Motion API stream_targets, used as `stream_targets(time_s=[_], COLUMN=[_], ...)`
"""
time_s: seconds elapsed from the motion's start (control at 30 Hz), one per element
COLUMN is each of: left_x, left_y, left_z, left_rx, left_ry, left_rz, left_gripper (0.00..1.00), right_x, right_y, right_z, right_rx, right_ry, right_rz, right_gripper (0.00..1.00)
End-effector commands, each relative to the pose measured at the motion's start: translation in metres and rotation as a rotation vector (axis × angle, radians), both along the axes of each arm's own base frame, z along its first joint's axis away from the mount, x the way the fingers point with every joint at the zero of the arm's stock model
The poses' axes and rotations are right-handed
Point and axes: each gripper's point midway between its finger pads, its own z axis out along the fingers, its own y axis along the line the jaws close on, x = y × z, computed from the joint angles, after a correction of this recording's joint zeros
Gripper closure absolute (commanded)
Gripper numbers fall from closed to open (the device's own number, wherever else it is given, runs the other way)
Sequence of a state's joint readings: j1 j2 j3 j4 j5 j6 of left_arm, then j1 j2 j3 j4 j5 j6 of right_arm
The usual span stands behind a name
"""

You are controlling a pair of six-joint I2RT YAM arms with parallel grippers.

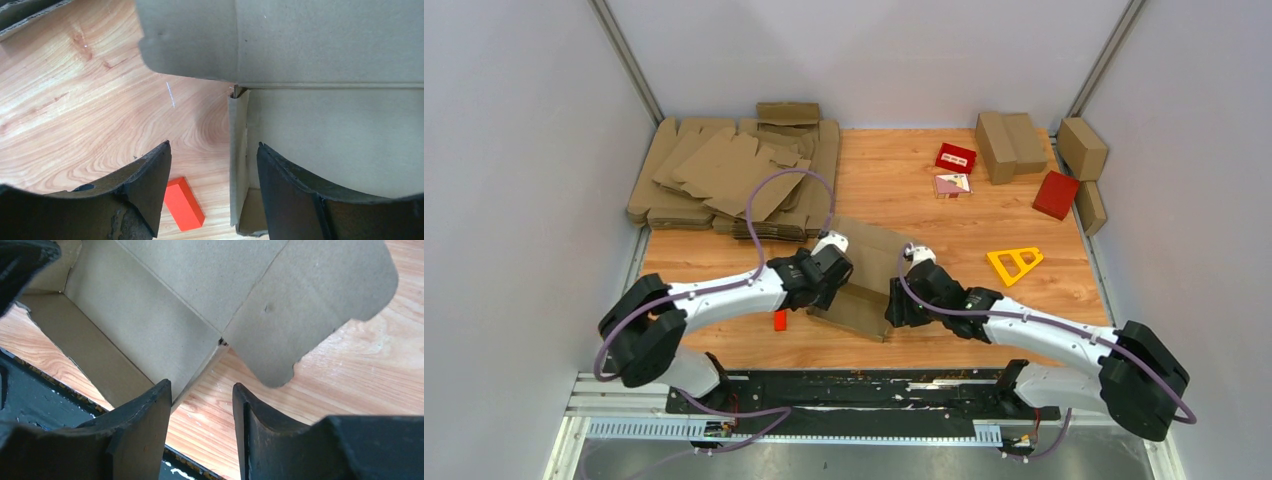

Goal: Fold the paper box

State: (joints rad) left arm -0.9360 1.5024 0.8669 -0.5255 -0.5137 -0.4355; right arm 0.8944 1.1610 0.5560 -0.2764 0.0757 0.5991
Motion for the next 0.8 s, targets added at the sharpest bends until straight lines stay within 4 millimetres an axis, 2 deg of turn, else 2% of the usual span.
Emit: stream_targets(time_s=[0.0,0.07,0.17,0.3,0.47,0.57,0.67,0.77], left_x=[0.006,0.007,0.008,0.014,0.034,0.041,0.049,0.057], left_y=[-0.013,-0.013,-0.012,-0.012,-0.005,-0.001,0.002,-0.004], left_z=[0.025,0.032,0.041,0.046,0.065,0.081,0.088,0.093], left_rx=[-0.215,-0.265,-0.324,-0.449,-0.647,-0.665,-0.669,-0.725], left_ry=[-0.031,-0.050,-0.067,-0.062,-0.118,-0.141,-0.150,-0.151], left_rz=[-0.016,-0.017,-0.019,-0.022,-0.008,-0.012,0.007,-0.004], left_gripper=[0.28,0.26,0.20,0.14,0.13,0.13,0.13,0.15], right_x=[0.009,0.010,0.013,0.021,0.040,0.056,0.072,0.085], right_y=[0.002,0.000,-0.007,-0.020,-0.036,-0.048,-0.058,-0.061], right_z=[0.035,0.046,0.061,0.077,0.099,0.107,0.111,0.114], right_rx=[0.030,0.049,0.056,0.038,0.067,0.101,0.136,0.172], right_ry=[-0.089,-0.119,-0.172,-0.246,-0.295,-0.286,-0.275,-0.269], right_rz=[0.013,0.013,-0.001,-0.035,-0.103,-0.176,-0.241,-0.267], right_gripper=[0.49,0.41,0.24,0.11,0.03,0.01,0.02,0.04])
